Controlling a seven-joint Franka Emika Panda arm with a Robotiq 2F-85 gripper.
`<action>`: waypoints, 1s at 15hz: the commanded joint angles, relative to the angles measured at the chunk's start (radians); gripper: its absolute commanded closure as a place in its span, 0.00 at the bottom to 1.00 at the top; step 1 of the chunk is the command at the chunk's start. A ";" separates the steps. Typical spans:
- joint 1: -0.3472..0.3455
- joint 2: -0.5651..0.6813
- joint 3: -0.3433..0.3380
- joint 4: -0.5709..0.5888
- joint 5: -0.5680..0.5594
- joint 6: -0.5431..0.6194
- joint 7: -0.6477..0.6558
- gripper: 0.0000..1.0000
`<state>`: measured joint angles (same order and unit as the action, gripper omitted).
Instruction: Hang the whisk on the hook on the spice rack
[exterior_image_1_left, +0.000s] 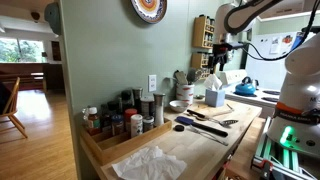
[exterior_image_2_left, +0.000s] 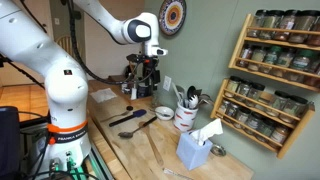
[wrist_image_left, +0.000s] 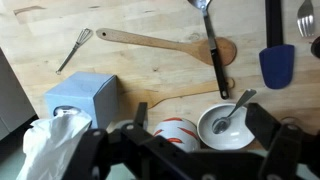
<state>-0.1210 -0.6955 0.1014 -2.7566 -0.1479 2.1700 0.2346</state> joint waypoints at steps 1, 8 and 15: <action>0.008 0.002 -0.008 -0.001 -0.005 -0.004 0.004 0.00; 0.008 0.008 -0.008 -0.003 -0.006 -0.004 0.004 0.00; -0.081 0.039 -0.132 0.003 -0.004 0.000 -0.040 0.00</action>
<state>-0.1549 -0.6838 0.0491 -2.7559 -0.1479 2.1699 0.2316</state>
